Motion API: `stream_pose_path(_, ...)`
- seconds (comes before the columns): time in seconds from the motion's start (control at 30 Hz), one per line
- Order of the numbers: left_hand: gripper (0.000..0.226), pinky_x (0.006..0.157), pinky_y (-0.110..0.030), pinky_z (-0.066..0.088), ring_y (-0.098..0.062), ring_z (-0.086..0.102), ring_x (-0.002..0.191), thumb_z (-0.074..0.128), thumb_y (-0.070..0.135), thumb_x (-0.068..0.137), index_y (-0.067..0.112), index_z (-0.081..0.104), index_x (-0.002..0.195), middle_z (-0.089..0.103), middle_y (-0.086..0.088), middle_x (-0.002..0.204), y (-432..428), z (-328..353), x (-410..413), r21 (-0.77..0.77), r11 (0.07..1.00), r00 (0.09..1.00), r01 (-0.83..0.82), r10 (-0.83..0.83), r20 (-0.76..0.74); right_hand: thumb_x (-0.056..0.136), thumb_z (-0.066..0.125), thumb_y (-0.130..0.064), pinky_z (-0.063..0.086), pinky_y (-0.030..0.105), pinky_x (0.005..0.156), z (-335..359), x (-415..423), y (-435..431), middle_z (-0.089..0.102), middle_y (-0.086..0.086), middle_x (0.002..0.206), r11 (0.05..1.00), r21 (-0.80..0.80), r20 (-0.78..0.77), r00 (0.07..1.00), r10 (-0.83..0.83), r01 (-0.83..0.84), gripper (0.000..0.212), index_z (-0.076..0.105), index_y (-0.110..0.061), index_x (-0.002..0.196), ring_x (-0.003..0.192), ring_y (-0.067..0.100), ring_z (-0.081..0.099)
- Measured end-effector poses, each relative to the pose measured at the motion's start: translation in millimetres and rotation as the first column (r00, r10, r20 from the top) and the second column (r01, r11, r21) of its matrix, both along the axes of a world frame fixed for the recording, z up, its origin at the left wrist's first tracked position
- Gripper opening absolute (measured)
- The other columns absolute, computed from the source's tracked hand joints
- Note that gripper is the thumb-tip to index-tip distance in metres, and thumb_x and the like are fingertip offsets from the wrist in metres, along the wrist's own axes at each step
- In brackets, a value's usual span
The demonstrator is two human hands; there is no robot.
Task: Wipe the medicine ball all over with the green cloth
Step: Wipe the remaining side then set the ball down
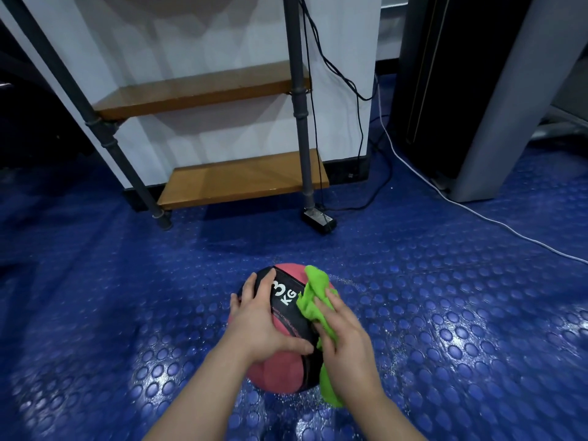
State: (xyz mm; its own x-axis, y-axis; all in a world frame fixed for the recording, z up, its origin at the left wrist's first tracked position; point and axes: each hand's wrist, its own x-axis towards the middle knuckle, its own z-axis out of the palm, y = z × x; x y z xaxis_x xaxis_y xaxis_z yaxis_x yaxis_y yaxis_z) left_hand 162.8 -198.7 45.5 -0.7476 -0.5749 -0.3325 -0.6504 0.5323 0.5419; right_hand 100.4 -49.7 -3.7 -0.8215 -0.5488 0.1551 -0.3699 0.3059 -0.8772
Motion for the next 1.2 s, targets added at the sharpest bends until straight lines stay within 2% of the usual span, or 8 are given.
stream_pose_path(0.13,0.149,0.121,-0.049,0.008,-0.034,-0.017,0.149,0.094,0.055,0.041,0.048,-0.004,0.153,-0.018,0.015,0.161,6,-1,7,-0.018,1.000,1.000,0.024,-0.024,0.002,0.095,0.056,-0.013,0.016,-0.004,0.100,-1,-9,5,0.045,-0.008,0.145,0.991,0.059,0.054,0.991,-0.123,0.119,0.038,0.057,-0.021,0.133,0.134,0.003,0.037)
stream_pose_path(0.3,0.147,0.120,-0.051,0.009,-0.032,-0.019,0.149,0.093,0.057,0.043,0.050,-0.006,0.151,-0.021,0.018,0.160,5,-7,18,-0.035,0.998,0.998,0.055,-0.056,-0.022,0.098,0.051,-0.029,0.046,0.033,0.094,-5,-30,2,0.066,0.008,0.121,0.967,0.173,0.245,0.943,-0.227,0.187,0.030,0.066,-0.017,0.121,0.112,0.026,0.060)
stream_pose_path(0.47,0.145,0.122,-0.053,0.011,-0.028,-0.019,0.149,0.093,0.057,0.042,0.054,-0.004,0.150,-0.020,0.024,0.158,1,-7,17,-0.023,0.994,0.994,0.104,-0.105,-0.009,0.098,0.050,-0.028,0.035,0.032,0.055,-16,-51,-4,0.054,0.004,0.061,0.942,0.225,0.355,0.879,-0.318,0.250,0.034,0.057,-0.010,0.070,0.058,0.020,0.048)
stream_pose_path(0.73,0.141,0.115,-0.071,0.005,-0.012,-0.035,0.141,0.095,0.035,0.054,0.067,-0.012,0.141,-0.032,0.031,0.151,-28,16,24,0.000,0.931,0.914,0.364,-0.358,0.192,0.096,0.053,-0.018,0.039,0.037,0.066,-41,-72,3,0.052,0.009,0.074,0.907,0.023,0.696,0.645,-0.316,0.420,0.031,0.056,0.013,0.090,0.070,0.021,0.046)
stream_pose_path(0.9,0.140,0.121,-0.057,0.006,-0.028,-0.032,0.145,0.082,0.071,0.050,0.060,-0.024,0.140,-0.036,0.015,0.155,-7,14,21,0.067,0.978,0.958,0.199,-0.209,0.199,0.099,0.050,-0.022,0.043,0.032,0.064,5,-66,3,0.055,0.002,0.069,0.892,-0.196,0.547,0.801,-0.245,0.407,0.025,0.065,-0.016,0.080,0.065,0.017,0.050)
stream_pose_path(1.0,0.142,0.118,-0.064,0.013,-0.025,-0.035,0.144,0.073,0.085,0.036,0.068,-0.033,0.128,-0.035,0.028,0.152,3,-4,20,-0.027,0.989,0.985,0.147,-0.144,0.096,0.099,0.051,-0.019,0.048,0.019,0.069,27,-54,-10,0.065,-0.008,0.085,0.953,-0.264,0.365,0.930,-0.046,0.151,0.019,0.069,-0.020,0.099,0.074,0.002,0.059)
stream_pose_path(1.1,0.141,0.115,-0.066,0.018,-0.022,-0.032,0.145,0.075,0.082,0.034,0.066,-0.021,0.137,-0.035,0.032,0.148,2,-10,21,-0.064,0.981,0.980,0.184,-0.179,0.082,0.099,0.049,-0.031,0.031,0.010,0.104,14,-40,-27,0.047,-0.016,0.138,0.985,0.002,0.097,0.981,0.171,-0.172,0.036,0.055,-0.024,0.134,0.126,-0.003,0.042)
stream_pose_path(1.2,0.143,0.116,-0.065,0.016,-0.022,-0.029,0.146,0.070,0.086,0.032,0.060,-0.018,0.141,-0.031,0.031,0.150,2,-11,19,-0.079,0.981,0.983,0.179,-0.175,0.053,0.100,0.043,-0.031,0.031,0.027,0.110,7,-42,-40,0.050,-0.007,0.139,0.985,0.155,0.006,0.998,0.069,-0.069,0.036,0.057,-0.019,0.132,0.131,0.010,0.042)
